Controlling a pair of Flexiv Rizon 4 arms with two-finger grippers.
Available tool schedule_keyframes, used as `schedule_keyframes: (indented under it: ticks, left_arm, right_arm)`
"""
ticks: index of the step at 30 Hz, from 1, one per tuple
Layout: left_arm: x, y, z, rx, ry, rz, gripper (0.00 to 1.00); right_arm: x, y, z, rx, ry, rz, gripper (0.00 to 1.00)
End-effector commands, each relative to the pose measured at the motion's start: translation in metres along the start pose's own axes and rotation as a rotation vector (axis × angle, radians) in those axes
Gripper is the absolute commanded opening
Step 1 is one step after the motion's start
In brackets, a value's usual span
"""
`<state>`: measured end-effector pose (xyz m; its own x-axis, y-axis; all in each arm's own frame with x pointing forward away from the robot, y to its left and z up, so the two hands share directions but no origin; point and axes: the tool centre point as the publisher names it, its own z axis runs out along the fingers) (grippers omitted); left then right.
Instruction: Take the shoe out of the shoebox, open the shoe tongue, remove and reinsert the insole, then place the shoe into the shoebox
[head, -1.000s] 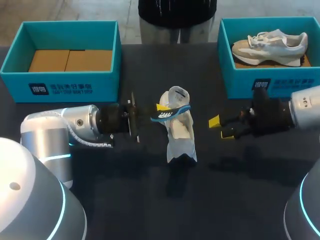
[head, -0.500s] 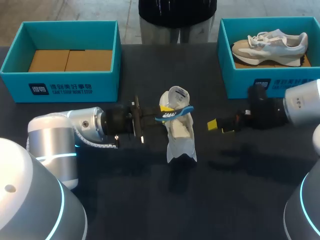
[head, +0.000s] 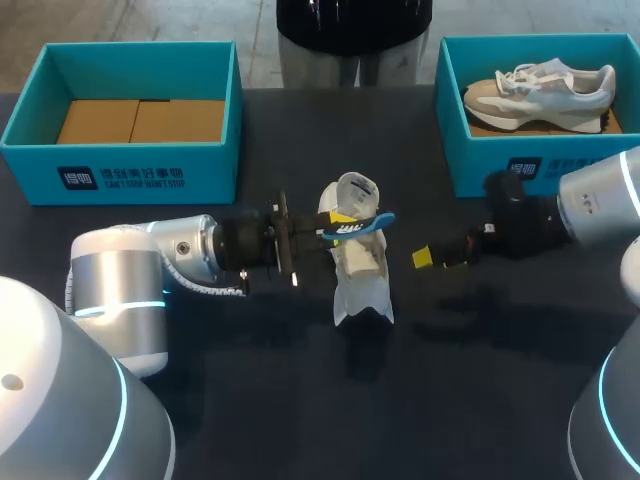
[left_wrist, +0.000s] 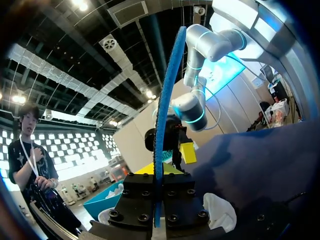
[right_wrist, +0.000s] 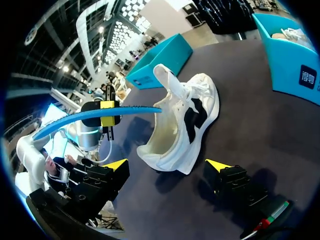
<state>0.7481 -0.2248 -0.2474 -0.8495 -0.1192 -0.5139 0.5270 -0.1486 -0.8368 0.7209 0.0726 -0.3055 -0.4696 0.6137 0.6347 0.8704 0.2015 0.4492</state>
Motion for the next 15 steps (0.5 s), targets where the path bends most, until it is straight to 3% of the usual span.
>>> schedule_keyframes:
  ticks: [1, 15]
  left_arm:
    - [0.0007, 0.0025, 0.0033, 0.000, -0.008, -0.001, 0.00]
    - [-0.0004, 0.0032, 0.0055, -0.002, -0.014, 0.003, 0.00]
  right_arm:
    - [-0.0024, -0.0010, 0.0024, 0.004, 0.001, 0.000, 1.00]
    - [-0.0039, -0.0036, 0.0037, 0.018, 0.010, -0.001, 1.00]
